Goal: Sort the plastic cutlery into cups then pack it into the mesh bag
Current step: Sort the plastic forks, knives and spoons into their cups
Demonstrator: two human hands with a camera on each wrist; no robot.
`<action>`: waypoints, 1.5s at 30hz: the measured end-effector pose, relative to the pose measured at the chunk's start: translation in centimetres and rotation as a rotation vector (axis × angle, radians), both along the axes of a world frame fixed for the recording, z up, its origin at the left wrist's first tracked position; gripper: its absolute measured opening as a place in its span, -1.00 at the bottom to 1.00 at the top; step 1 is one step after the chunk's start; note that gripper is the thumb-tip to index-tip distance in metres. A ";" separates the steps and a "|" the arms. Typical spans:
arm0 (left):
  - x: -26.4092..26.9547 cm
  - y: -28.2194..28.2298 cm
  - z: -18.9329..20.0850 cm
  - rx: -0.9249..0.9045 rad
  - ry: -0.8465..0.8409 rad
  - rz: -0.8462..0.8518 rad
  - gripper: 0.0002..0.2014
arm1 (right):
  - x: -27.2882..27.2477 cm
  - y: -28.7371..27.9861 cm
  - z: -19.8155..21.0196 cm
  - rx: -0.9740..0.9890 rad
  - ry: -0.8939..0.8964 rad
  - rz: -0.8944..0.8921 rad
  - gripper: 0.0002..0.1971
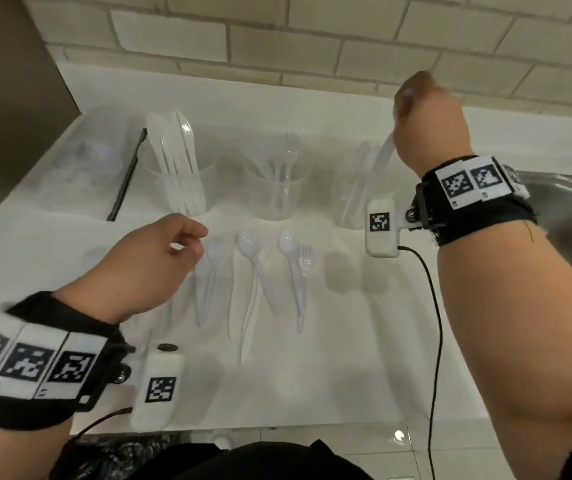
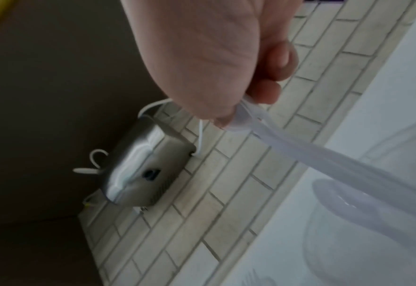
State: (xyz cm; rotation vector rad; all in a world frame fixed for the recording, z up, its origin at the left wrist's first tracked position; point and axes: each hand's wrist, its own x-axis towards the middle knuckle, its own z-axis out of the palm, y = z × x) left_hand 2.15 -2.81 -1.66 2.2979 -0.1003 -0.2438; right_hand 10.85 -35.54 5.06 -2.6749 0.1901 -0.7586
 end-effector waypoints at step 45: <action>1.4 -5.5 -4.1 -0.277 0.452 0.018 -0.40 | -6.7 15.9 -11.0 -0.093 0.905 0.156 -0.54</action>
